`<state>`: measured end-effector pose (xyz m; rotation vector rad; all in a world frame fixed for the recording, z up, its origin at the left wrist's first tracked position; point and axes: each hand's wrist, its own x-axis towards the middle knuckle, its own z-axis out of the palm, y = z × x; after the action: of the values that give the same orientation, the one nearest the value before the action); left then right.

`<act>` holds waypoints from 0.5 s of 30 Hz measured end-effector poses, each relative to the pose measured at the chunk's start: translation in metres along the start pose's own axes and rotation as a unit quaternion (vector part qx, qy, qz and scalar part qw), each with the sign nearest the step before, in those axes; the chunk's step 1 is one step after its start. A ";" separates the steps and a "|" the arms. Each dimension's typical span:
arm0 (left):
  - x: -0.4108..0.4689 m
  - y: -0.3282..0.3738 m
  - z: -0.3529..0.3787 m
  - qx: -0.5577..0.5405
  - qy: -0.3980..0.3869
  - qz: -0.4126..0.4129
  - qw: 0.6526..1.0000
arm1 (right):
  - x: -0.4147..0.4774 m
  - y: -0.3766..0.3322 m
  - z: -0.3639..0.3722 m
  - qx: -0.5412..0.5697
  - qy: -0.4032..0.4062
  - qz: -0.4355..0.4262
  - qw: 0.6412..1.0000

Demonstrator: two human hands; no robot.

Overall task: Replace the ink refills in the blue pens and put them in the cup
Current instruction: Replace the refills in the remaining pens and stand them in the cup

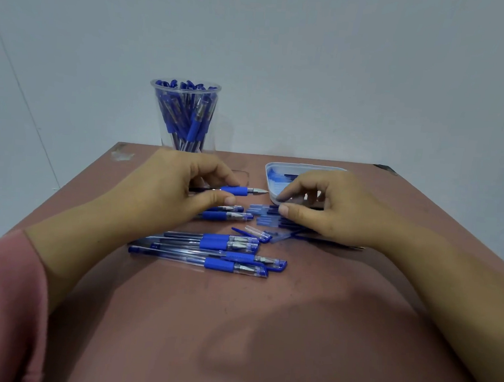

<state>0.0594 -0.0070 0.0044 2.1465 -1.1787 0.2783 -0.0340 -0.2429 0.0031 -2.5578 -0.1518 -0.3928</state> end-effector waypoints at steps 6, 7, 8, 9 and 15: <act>-0.001 0.002 0.004 -0.029 -0.005 0.013 0.999 | -0.003 -0.018 0.010 0.120 0.004 -0.011 0.993; -0.002 0.002 0.005 -0.031 -0.004 0.015 0.999 | -0.003 -0.019 0.013 0.125 0.003 -0.012 0.992; -0.002 0.003 0.005 -0.030 -0.003 0.017 0.999 | -0.002 -0.019 0.015 0.124 0.006 -0.011 0.992; -0.002 0.003 0.006 -0.029 -0.003 0.018 0.999 | -0.001 -0.019 0.016 0.122 0.009 -0.011 0.992; -0.003 0.002 0.007 -0.015 0.004 0.018 1.000 | -0.002 -0.019 0.016 0.161 0.036 -0.037 0.986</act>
<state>0.0552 -0.0096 -0.0014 2.0987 -1.2105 0.2840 -0.0350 -0.2178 -0.0010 -2.2215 -0.2620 -0.4487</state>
